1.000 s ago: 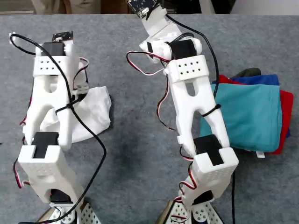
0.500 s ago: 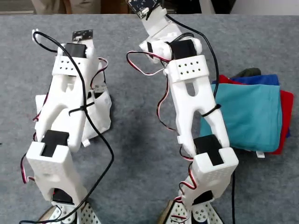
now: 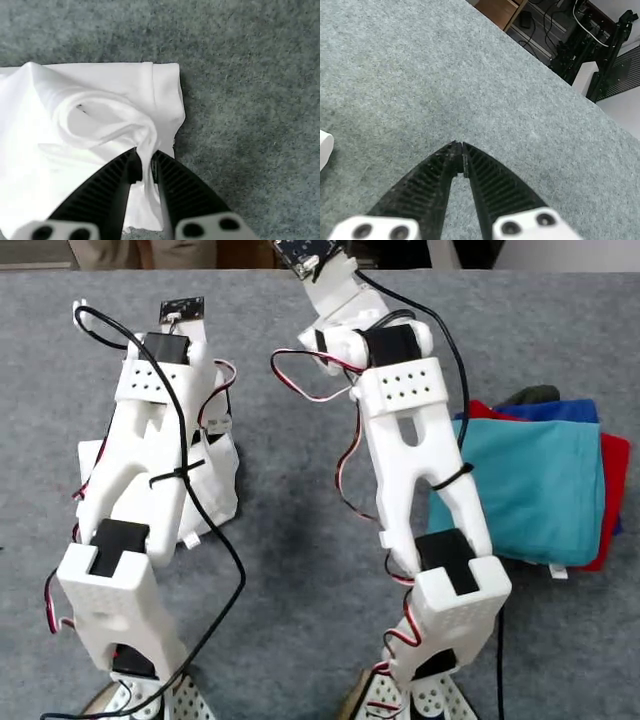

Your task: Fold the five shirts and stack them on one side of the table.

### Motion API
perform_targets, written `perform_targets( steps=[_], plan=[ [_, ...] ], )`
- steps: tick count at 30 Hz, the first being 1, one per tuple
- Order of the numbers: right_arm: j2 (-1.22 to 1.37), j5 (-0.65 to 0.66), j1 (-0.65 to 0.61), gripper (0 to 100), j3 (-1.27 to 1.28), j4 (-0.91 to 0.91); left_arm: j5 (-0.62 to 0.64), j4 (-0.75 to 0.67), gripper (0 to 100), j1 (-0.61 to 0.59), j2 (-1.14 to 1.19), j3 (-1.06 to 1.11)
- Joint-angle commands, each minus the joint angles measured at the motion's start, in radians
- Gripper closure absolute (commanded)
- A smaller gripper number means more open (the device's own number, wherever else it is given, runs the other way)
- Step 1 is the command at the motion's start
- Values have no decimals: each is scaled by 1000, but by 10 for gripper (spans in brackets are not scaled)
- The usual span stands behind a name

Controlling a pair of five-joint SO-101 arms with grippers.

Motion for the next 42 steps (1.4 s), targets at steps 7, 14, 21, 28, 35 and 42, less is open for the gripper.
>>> perform_targets(
  steps=[7, 14, 21, 28, 35, 42],
  plan=[
    [-67, -8, 8, 990, -47, -12, 87, 6, 789, -6, -16, -15],
    [-67, -8, 8, 990, -45, -12, 130, 161, 768, -173, -15, -239],
    [-67, -8, -24, 990, -38, -11, 129, 192, 852, -422, 4, -264],
    [-65, 14, -41, 990, -45, 11, 80, 192, 964, -526, 113, -127],
    [-58, 169, -156, 990, -38, 81, 61, 155, 981, -694, 160, -193],
    [50, 121, -341, 990, -19, 31, -61, -20, 981, -867, 166, -206]
  ],
)
